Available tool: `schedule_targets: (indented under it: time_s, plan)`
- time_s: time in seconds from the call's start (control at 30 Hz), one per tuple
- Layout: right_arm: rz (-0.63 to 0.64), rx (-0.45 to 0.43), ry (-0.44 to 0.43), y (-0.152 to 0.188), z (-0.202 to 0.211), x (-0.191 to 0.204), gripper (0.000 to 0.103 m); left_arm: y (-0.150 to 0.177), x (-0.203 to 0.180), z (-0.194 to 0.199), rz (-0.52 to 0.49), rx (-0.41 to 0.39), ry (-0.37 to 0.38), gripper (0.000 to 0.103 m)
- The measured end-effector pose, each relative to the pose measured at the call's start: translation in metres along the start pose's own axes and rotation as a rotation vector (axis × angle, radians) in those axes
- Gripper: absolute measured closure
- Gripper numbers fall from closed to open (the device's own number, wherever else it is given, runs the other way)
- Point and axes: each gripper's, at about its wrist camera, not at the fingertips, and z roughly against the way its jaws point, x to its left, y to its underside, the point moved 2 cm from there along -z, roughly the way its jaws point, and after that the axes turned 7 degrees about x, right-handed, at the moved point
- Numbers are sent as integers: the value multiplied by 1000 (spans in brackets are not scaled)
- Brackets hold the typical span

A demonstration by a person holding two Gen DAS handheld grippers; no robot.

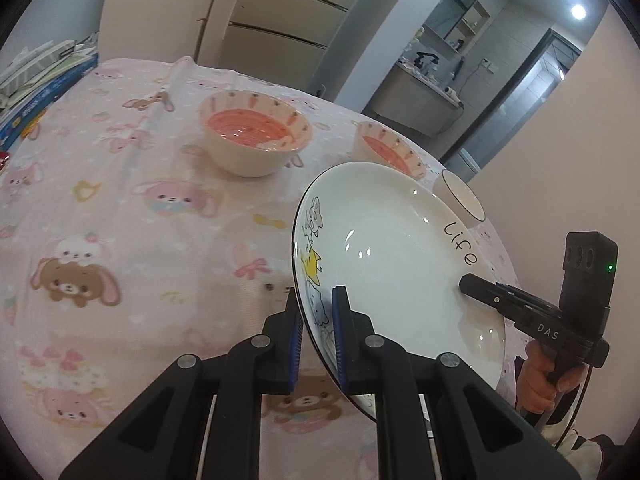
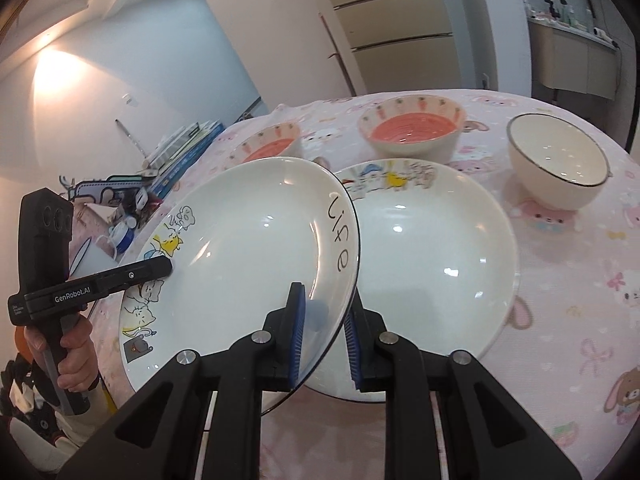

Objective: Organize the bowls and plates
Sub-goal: 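Lower the 'Life' plate with both grippers onto the cartoon plate stack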

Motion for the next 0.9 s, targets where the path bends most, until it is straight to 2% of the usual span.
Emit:
schedule_targets:
  time_s: [0.37, 0.9]
  plan:
    - [-62, -36, 26, 4, 21, -41, 84, -10, -32, -30, -24, 39, 21, 90]
    - [-99, -41, 30, 8, 20, -63, 83, -11, -38, -57, -39, 81, 17, 87]
